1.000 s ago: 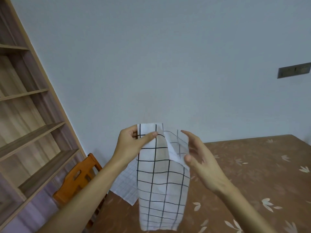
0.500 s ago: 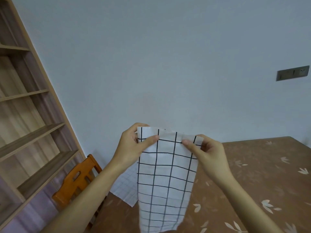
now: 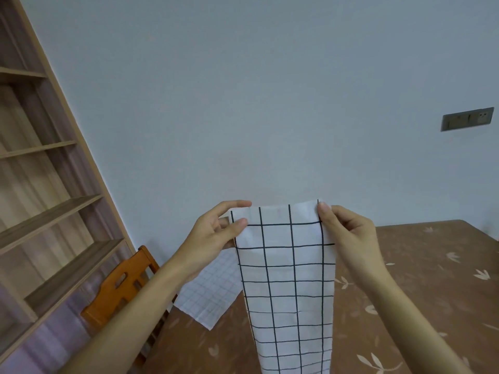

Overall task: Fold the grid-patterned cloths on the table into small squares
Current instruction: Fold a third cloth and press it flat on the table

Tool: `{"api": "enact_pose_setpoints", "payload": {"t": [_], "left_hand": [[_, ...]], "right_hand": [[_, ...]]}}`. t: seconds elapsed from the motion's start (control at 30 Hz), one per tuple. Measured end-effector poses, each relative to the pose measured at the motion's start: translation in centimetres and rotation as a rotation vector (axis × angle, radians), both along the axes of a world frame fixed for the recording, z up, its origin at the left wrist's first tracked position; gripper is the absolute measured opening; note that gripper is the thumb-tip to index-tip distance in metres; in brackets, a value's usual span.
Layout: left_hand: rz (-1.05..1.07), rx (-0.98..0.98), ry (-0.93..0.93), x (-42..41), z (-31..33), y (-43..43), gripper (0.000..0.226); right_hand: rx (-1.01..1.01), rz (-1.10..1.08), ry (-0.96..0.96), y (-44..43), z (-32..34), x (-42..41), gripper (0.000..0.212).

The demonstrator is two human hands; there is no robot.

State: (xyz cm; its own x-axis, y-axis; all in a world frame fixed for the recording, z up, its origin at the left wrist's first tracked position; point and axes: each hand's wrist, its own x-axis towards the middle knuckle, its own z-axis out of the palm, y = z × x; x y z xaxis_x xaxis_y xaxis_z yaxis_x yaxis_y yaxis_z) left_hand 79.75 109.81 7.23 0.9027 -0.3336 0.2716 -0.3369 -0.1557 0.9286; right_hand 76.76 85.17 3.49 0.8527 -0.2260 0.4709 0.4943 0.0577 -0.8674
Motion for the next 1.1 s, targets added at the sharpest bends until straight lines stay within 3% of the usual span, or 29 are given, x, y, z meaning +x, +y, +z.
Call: {"api": "enact_pose_setpoints", "payload": {"t": [0.1,0.27,0.5,0.63,0.67,0.8,0.97,1.03,1.1], "left_hand": [[0.032,-0.042,0.031,-0.2,-1.2,-0.8,0.043],[0.075,-0.041,0.06,-0.3,-3.2,-1.7,0.025],[0.063,-0.055,0.021,-0.1,-2.1,-2.4,0.02],[0.13,-0.048,-0.099,0.1,-2.0,-2.6,0.038],[0.154,-0.042,-0.135,0.1,-2.1,-2.7,0.035],[0.218,0.035,-0.249,0.1,-2.3,-3.1,0.022],[0.212,0.151,-0.335,-0.2,-2.2,-4.1,0.02],[0.203,0.169,-0.359,-0.5,-2.3,-4.4,0.018],[0.206,0.148,-0.357,-0.6,-2.5,-4.6,0.014]], "right_hand": [[0.076,-0.005,-0.03,-0.1,0.0,0.1,0.05],[0.073,0.008,-0.019,-0.7,0.2,0.3,0.013],[0.123,-0.077,0.035,-2.3,-0.1,0.9,0.016],[0.111,-0.131,0.033,-2.8,-0.4,1.0,0.015],[0.072,-0.16,0.024,-2.7,-0.3,0.8,0.014],[-0.311,-0.341,-0.137,-2.2,0.6,-0.3,0.048],[-0.722,-0.158,-0.178,0.1,2.9,-0.4,0.071],[-0.781,-0.093,-0.156,0.9,3.8,0.3,0.059],[-0.745,-0.045,-0.16,1.4,4.3,1.0,0.028]]}}
